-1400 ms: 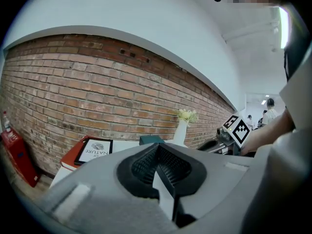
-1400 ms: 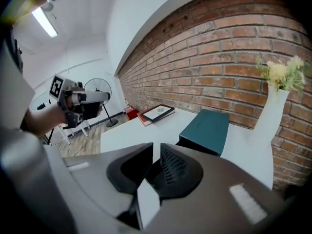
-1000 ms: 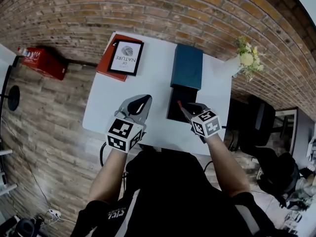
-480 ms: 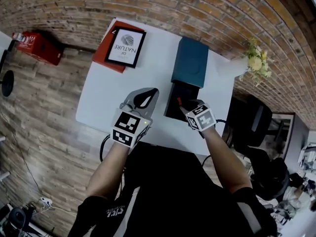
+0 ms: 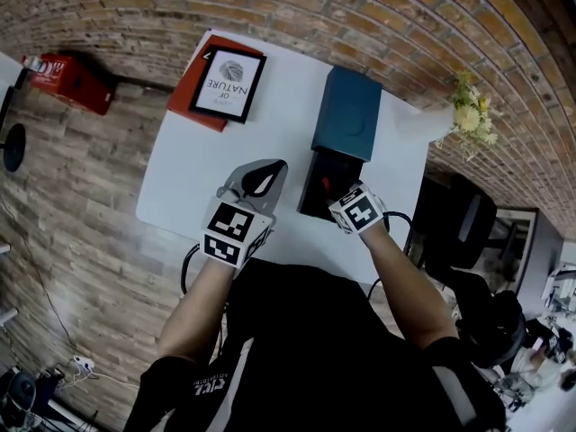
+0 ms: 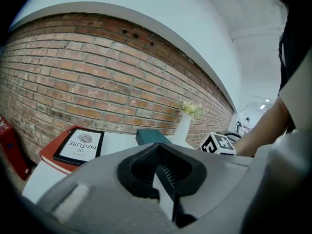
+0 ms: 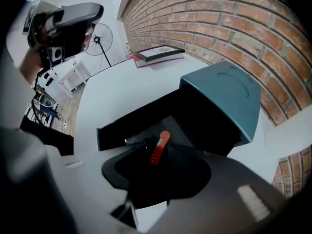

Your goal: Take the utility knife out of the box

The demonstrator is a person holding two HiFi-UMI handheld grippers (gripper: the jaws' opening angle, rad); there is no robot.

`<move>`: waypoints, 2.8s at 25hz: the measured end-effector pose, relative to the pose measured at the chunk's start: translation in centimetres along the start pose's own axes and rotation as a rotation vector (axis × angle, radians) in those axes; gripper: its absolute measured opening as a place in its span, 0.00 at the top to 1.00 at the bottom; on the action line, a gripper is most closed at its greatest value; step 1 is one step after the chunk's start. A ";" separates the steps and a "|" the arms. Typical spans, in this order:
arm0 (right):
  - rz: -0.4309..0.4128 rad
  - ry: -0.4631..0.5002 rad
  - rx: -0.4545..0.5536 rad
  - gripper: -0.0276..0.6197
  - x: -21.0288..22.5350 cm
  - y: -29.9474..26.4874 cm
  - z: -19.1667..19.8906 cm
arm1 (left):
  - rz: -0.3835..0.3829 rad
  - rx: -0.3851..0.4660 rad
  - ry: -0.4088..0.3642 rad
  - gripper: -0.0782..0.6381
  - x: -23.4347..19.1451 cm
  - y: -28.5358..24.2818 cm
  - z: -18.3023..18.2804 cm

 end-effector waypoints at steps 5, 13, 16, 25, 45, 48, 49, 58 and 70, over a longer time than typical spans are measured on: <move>-0.003 -0.002 -0.031 0.77 0.3 -0.3 0.2 | -0.005 0.008 0.001 0.88 0.2 0.7 -0.1; 0.006 0.017 -0.135 0.73 0.1 -0.6 -0.2 | -0.015 0.017 -0.004 0.88 0.1 2.4 -0.1; 0.012 0.100 -0.152 0.73 -1.2 -1.6 -0.3 | -0.014 0.021 -0.008 0.88 0.1 3.2 0.0; 0.030 0.178 -0.154 0.82 -1.9 -1.8 -0.1 | -0.008 0.030 -0.020 0.88 0.4 5.2 0.4; -0.071 0.197 0.062 0.86 -0.3 2.5 1.2 | -0.092 0.043 -0.010 0.88 5.7 2.9 -0.5; -0.059 0.179 0.122 0.86 0.8 4.0 1.3 | -0.096 0.044 -0.023 0.88 6.4 2.2 -0.8; -0.057 0.170 0.142 0.86 1.1 4.6 1.3 | -0.096 0.044 -0.026 0.88 6.7 1.9 -0.9; -0.019 0.107 0.297 0.86 2.9 9.4 2.4 | -0.085 0.034 -0.052 0.88 8.9 0.5 -1.4; 0.023 0.033 0.479 0.86 4.0 14.3 2.9 | -0.084 0.035 -0.091 0.88 9.8 0.2 -3.1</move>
Point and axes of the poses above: the fingertips, and each gripper's own axes: y backward along the fingers, x to its right, z out of its underside, the point moved 9 cm from there along y, backward along the fingers, and after that the axes turned 9 degrees about y, right-handed, at the moved point
